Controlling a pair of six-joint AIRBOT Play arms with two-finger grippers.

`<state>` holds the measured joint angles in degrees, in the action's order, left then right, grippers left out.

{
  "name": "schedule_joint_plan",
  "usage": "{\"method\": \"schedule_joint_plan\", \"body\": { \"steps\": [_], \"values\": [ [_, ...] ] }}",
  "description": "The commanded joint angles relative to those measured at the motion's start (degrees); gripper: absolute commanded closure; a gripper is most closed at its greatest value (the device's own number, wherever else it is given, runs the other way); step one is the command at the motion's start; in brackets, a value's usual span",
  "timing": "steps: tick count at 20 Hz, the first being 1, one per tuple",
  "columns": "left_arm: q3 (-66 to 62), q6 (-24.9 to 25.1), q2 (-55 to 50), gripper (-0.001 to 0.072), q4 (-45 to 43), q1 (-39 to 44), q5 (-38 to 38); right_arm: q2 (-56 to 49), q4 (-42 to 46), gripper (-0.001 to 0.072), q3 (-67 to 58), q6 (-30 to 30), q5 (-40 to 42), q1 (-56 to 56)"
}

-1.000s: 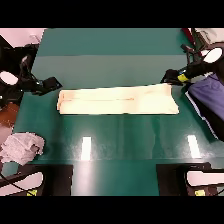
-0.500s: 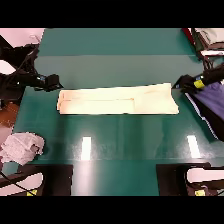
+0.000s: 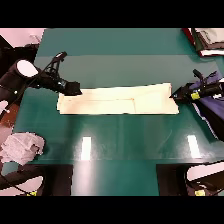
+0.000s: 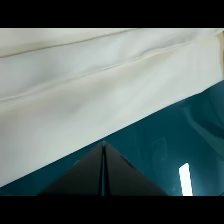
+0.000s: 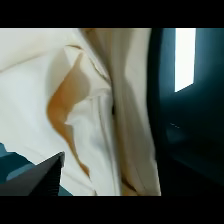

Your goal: Fold the shirts.

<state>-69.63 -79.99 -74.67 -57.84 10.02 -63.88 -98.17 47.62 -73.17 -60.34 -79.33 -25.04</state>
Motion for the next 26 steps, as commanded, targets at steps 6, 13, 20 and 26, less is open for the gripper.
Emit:
{"method": "schedule_joint_plan", "body": {
  "steps": [6, 13, 20, 26],
  "values": [
    [0.04, -2.6, -0.09, 0.0681, -0.26, 1.29, 2.01, -5.55, -5.66, 0.0143, 0.31, 5.51, -2.43, 2.58],
    [0.04, -3.54, -0.13, 0.0682, -0.33, 1.29, 2.14, -5.05, -6.21, 0.0695, 0.31, 8.37, -1.44, 5.27],
    [-6.4, -6.75, -10.64, 0.0683, -2.45, 8.92, 4.46, 6.71, -5.92, 0.0698, -3.43, 4.42, -1.75, 8.46],
    [-24.39, -6.62, -28.57, 0.0682, -0.44, 16.55, 4.63, 12.59, -6.01, 0.0699, -20.94, -6.62, -4.87, 20.0]
  ]
}}
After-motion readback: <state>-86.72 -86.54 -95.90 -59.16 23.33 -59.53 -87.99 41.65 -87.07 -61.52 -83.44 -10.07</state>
